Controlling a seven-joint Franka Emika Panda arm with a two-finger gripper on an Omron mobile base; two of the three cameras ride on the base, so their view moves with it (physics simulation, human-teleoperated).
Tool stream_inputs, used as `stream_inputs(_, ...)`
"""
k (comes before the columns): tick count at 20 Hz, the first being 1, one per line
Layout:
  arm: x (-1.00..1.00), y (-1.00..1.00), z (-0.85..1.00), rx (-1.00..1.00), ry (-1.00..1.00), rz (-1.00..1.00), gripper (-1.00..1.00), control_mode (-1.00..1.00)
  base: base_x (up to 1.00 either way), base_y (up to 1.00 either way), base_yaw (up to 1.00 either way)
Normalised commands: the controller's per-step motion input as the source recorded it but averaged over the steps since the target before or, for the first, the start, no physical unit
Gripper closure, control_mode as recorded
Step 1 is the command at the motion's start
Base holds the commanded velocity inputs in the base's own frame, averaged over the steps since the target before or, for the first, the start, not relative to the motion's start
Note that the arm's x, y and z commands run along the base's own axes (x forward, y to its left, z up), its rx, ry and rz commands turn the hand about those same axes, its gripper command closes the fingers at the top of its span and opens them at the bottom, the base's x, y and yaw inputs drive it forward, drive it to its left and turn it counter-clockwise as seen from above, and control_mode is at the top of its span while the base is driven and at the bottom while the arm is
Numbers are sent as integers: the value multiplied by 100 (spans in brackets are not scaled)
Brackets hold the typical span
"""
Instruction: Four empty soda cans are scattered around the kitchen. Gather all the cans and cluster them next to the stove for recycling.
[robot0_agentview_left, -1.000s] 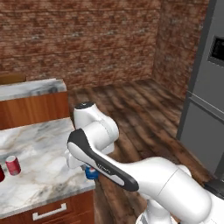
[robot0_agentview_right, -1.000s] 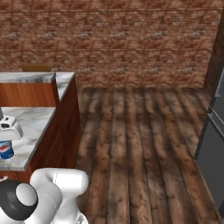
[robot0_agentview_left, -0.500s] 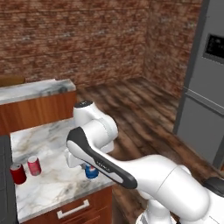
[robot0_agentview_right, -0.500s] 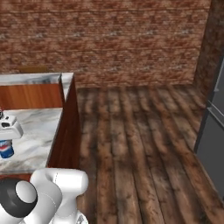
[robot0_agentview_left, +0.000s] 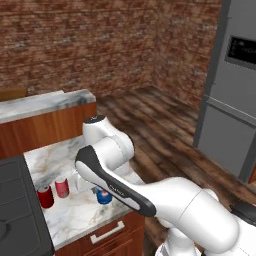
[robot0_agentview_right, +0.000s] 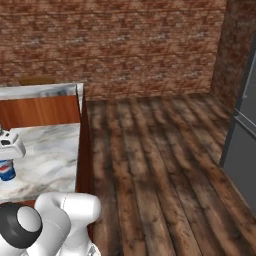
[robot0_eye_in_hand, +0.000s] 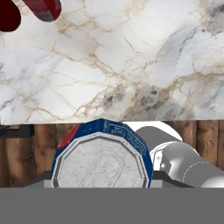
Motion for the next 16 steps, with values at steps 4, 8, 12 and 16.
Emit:
stream_inputs(4, 0, 0, 0, 0, 0, 0, 100, 100, 0, 57, -17)
stream_inputs(8, 0, 0, 0, 0, 0, 0, 100, 100, 1, 47, -14)
stream_inputs(12, 0, 0, 0, 0, 0, 0, 100, 100, -18, 53, -7)
stream_inputs(16, 0, 0, 0, 0, 0, 0, 100, 100, -16, 80, -5)
